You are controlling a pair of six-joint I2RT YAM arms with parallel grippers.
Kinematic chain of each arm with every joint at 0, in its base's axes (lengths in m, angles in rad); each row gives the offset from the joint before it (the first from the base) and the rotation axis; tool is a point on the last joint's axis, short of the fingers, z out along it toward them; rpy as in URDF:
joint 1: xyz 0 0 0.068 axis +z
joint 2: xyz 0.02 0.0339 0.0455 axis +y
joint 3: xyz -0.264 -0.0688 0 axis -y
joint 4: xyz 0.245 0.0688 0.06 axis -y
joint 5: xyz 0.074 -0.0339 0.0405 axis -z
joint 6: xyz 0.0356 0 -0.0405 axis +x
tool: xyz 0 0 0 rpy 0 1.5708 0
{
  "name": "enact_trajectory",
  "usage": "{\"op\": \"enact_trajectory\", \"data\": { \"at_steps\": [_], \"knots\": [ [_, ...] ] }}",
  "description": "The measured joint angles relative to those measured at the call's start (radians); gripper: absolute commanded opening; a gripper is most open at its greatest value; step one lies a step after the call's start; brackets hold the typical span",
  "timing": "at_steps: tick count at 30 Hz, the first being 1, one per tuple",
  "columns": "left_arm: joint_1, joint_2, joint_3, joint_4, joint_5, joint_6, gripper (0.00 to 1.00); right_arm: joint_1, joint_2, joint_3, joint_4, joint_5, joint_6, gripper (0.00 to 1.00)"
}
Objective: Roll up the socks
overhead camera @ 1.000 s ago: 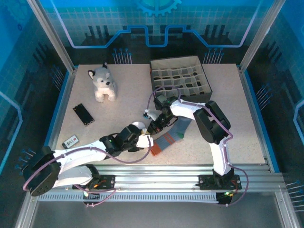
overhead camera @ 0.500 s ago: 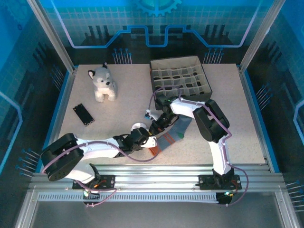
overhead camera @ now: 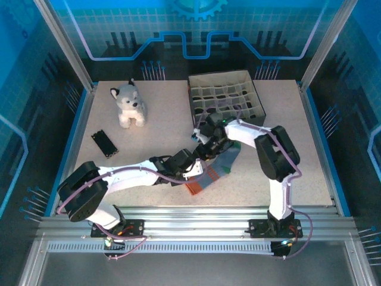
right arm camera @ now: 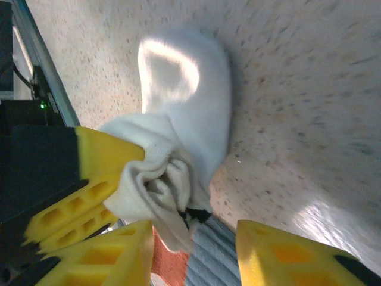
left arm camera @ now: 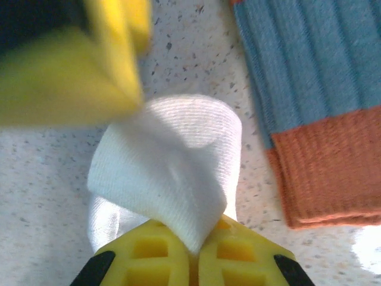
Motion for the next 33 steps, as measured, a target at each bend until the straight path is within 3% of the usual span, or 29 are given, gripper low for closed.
{"op": "enact_trajectory", "data": {
  "at_steps": [5,11,19,26,33],
  "knots": [
    [0.034,0.000,0.022,-0.057,0.095,-0.202,0.00,-0.048,-0.148,-0.071,0.076,0.061,0.106,0.41],
    [0.077,0.010,0.050,-0.109,0.171,-0.344,0.00,-0.045,-0.296,-0.267,0.206,0.133,0.299,0.38],
    [0.155,0.024,0.110,-0.112,0.249,-0.539,0.00,0.032,-0.456,-0.497,0.412,0.240,0.569,0.36],
    [0.153,0.108,0.145,-0.109,0.254,-0.706,0.00,0.116,-0.456,-0.532,0.551,0.287,0.709,0.28],
    [0.153,0.122,0.154,-0.072,0.293,-0.845,0.00,0.148,-0.359,-0.535,0.630,0.313,0.782,0.29]
  ]
}}
